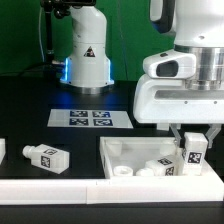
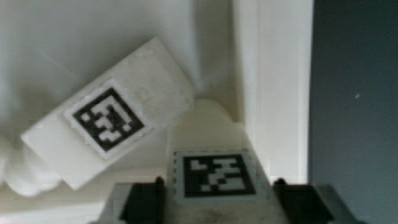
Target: Assemble one leg
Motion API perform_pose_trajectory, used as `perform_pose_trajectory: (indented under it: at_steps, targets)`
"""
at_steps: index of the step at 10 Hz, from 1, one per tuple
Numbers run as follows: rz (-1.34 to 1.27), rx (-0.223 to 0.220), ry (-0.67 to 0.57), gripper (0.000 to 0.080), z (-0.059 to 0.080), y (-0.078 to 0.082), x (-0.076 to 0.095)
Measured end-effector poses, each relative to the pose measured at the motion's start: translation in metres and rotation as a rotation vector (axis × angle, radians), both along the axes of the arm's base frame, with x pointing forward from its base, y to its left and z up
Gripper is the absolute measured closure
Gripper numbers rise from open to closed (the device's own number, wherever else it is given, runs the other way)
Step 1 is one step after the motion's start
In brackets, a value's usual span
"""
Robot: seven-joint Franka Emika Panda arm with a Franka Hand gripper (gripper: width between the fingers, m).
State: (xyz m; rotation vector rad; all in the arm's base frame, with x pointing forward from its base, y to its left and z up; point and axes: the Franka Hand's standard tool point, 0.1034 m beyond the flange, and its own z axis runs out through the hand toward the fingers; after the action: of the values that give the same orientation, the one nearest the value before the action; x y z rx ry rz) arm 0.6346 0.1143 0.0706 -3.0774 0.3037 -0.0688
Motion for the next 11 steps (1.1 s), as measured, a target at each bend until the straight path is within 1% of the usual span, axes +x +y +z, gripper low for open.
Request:
perform_pose_trajectory:
  at_steps: [2,4,7,8,10,11]
  targets:
    - [-0.179,0.008,0.006,0.0514,0.0005,0.0004,0.0003]
    - [-0.448,0.020,0.017,0.0514,0.0002,0.0019,-0.0001]
    - [-0.979,0.060,0.072,0.0512,-0.0010,0.0064,0.0042]
    - [-1.114,0.084,0.086,0.0512,-0.0011,0.0062,0.0052]
    - [-1.294,0.105,0.089,0.0512,-0.0022,0.0094,0.0054]
    - [-1.311,0.103,0.086,0.0512,-0.0022,0.0097,0.0052]
